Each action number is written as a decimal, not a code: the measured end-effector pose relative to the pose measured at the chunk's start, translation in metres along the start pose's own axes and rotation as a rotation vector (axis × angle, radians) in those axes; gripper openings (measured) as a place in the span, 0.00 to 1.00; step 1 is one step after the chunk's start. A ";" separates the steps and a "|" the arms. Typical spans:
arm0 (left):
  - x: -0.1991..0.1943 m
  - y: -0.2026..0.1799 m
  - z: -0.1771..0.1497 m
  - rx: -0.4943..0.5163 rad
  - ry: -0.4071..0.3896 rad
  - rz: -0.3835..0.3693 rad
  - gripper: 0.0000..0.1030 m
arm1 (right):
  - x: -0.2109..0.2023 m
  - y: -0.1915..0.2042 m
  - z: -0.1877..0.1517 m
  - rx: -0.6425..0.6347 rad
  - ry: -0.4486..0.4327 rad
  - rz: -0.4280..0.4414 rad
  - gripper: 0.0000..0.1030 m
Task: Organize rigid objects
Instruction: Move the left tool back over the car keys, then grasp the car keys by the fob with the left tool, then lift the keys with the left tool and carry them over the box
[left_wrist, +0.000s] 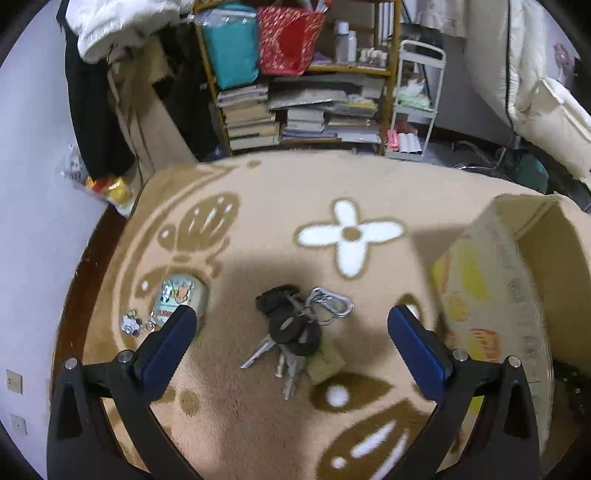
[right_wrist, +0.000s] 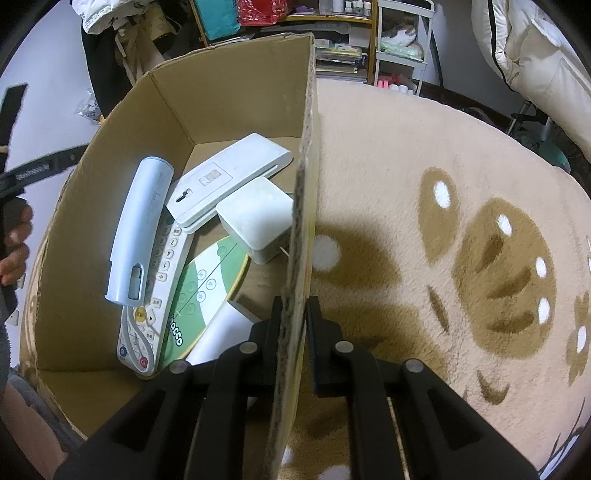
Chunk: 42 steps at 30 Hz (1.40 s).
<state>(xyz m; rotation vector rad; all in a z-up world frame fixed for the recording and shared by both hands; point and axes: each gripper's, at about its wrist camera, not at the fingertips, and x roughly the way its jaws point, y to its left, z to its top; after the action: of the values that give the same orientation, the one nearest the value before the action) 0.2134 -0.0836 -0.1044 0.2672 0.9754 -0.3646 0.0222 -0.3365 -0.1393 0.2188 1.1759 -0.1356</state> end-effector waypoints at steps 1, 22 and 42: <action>0.005 0.002 -0.001 -0.001 0.007 -0.003 0.99 | 0.000 0.000 0.000 0.000 0.000 0.000 0.11; 0.067 0.005 -0.018 -0.037 0.096 -0.032 0.91 | 0.002 -0.004 0.000 0.002 0.004 0.008 0.11; 0.041 0.005 -0.018 -0.012 0.077 -0.065 0.24 | 0.002 -0.005 -0.001 -0.001 -0.001 0.005 0.11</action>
<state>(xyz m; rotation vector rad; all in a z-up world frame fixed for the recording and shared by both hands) 0.2221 -0.0798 -0.1483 0.2403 1.0635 -0.4101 0.0205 -0.3413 -0.1425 0.2206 1.1748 -0.1311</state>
